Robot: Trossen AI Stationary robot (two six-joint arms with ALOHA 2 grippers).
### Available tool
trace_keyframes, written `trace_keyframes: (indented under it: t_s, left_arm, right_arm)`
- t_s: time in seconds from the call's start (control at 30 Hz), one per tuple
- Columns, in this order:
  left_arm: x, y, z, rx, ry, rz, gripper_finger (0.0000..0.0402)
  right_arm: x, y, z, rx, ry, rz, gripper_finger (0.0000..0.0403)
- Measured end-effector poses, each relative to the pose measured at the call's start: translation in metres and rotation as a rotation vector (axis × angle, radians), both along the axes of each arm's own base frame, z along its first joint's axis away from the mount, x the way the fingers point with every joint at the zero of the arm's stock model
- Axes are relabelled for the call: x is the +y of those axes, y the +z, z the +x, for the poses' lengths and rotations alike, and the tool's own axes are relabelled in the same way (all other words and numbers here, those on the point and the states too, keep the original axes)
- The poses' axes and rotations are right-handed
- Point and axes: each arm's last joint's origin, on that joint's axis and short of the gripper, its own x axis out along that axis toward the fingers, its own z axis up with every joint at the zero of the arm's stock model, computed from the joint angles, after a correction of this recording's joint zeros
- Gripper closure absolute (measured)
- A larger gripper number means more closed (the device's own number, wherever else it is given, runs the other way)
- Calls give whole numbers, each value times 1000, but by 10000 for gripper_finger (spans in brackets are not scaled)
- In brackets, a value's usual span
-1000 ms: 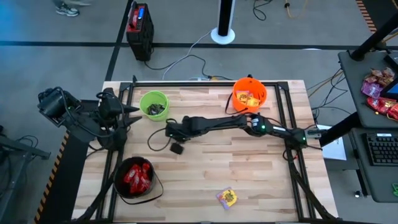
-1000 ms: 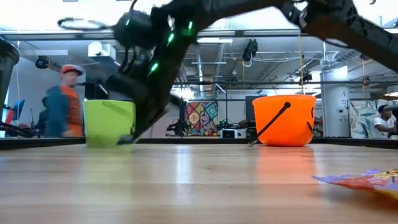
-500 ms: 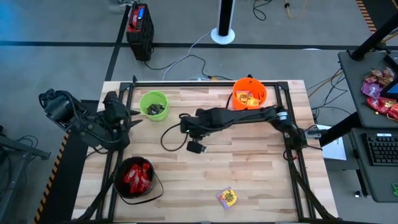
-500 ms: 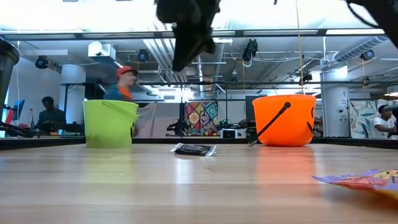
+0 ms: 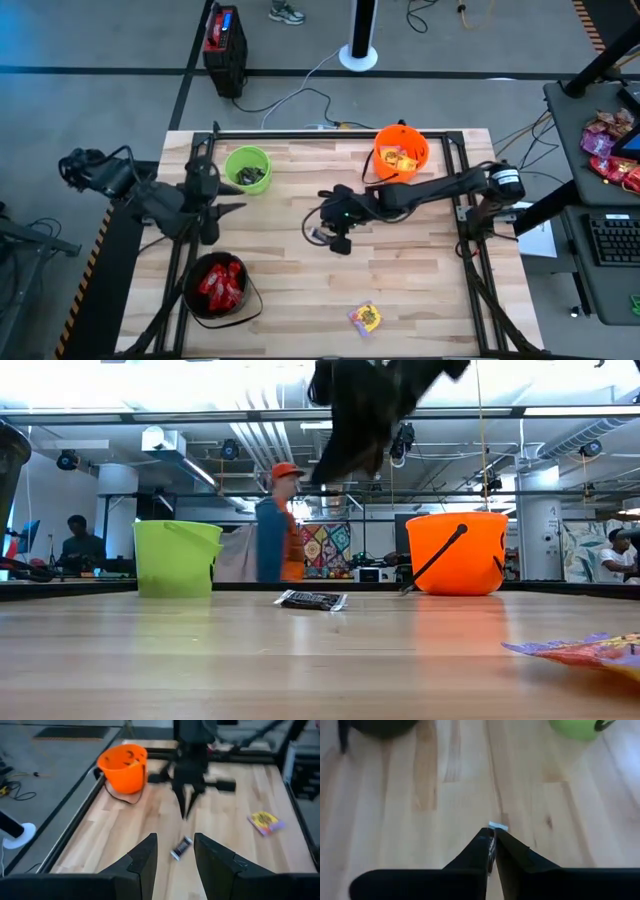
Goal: Sort candy by brand, put in halloween buckets
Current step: Put the brown candy into the green bucket
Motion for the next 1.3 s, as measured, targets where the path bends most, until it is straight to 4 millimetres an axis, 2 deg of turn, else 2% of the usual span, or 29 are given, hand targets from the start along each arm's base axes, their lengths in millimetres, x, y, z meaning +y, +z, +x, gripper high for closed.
trace_keyframes:
  t_s: [0.17, 0.3, 0.47, 0.57, 0.7, 0.83, 0.97, 1.1, 1.17, 1.3]
  left_arm:
    - [8, -15, 5, -32, 48, -26, 288]
    - [8, -29, 19, -61, 34, -87, 288]
    - [9, -47, 40, -90, 3, -158, 288]
    - [11, -53, 51, -115, -21, -201, 288]
    - [15, -60, 62, -138, -48, -237, 288]
    - [19, -65, 71, -112, -36, -240, 288]
    - [20, -70, 78, -87, -25, -232, 288]
    - [18, -63, 83, -100, -61, -226, 288]
    - [17, -57, 85, -111, -100, -231, 288]
    - [19, -56, 96, -96, -228, -272, 303]
  right_arm:
    - [0, -46, 1, -31, -37, 32, 343]
    - [-1, -81, 2, 61, -114, 59, 290]
    - [0, -109, 11, 90, -119, 49, 226]
    - [-1, -126, 14, 137, -127, 48, 204]
    - [-1, -140, 17, 163, -136, 64, 214]
    - [0, -149, 16, 194, -134, 73, 280]
    - [0, -142, 16, 177, -125, 93, 372]
    - [-1, -120, 8, 172, -117, 115, 384]
    - [-1, -97, 1, 144, -127, 103, 386]
    - [-5, -33, -19, 12, -127, 37, 387]
